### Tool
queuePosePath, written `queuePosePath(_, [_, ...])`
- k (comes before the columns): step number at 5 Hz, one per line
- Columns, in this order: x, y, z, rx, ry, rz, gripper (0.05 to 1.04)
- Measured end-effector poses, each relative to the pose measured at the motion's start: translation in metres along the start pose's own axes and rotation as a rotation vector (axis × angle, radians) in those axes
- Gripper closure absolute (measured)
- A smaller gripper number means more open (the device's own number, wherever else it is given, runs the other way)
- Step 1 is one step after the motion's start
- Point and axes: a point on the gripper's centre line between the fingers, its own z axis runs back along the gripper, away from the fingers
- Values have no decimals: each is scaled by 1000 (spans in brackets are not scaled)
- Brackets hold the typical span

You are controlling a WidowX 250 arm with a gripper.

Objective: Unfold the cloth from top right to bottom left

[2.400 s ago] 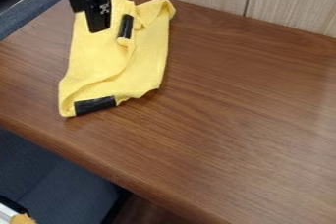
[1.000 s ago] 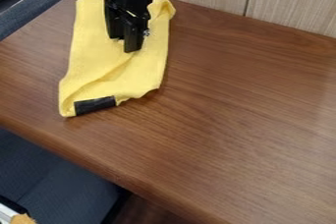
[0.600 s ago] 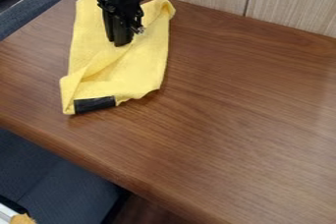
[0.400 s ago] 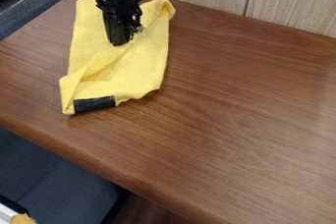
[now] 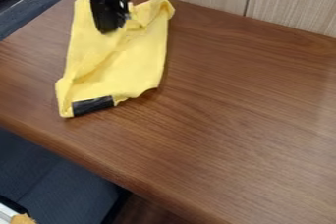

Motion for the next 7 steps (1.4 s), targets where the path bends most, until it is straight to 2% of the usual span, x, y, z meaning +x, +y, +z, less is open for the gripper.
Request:
queuePosePath(1, [-14, 10, 15, 49, -6, 49, 1029])
queuePosePath(2, [-36, 30, 25, 41, -43, 149, 1029])
queuePosePath(3, [-63, 47, 19, 10, -41, 244, 1029])
queuePosePath(5, [-120, 69, 3, 16, 47, 399, 1029])
queuePosePath(6, [-139, 72, -7, 20, 82, 455, 1029])
queuePosePath(7, [-144, 73, -23, -6, 121, 479, 1006])
